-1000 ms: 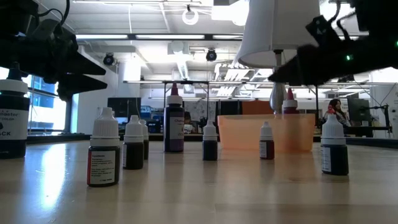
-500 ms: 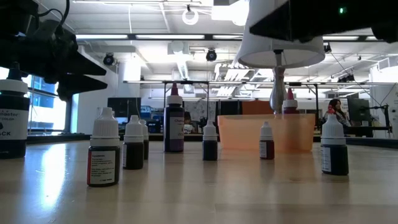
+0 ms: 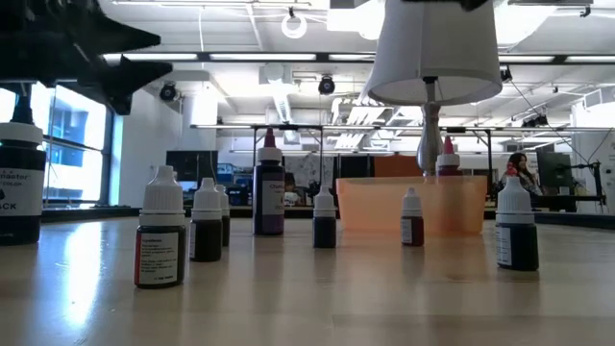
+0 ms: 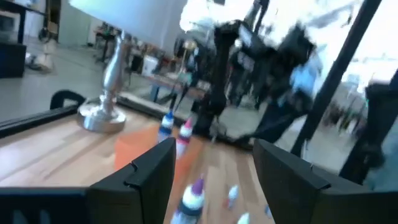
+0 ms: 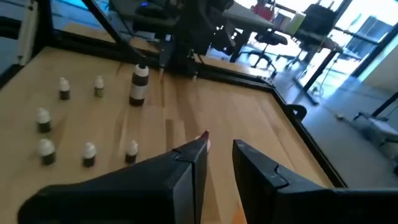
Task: Pick & Place food coloring
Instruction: Put the large purple food coloring bottle into the orange container
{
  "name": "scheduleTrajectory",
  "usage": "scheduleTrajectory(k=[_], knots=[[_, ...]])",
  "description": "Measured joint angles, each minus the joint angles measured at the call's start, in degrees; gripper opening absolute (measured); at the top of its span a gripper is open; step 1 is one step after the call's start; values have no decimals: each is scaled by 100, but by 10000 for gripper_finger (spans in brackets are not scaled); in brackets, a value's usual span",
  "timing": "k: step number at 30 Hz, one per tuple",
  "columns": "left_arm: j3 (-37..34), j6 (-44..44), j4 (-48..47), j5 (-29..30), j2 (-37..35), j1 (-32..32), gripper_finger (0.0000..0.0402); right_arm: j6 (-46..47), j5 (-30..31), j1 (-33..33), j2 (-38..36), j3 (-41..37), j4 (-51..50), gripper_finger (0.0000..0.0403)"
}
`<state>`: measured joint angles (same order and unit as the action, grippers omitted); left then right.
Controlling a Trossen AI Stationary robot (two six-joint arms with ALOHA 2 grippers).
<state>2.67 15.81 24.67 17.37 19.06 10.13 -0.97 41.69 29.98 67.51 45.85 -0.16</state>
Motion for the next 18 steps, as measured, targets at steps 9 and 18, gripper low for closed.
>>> scheduleTrajectory(k=[9,18], knots=[[1057,-428,98,21,2326,-2,214,1108,896,327,-1829,-1462,-524,71],[2433,-531,154,8,4766,-2,214,181,425,293,-3121,-2620,1937,71]])
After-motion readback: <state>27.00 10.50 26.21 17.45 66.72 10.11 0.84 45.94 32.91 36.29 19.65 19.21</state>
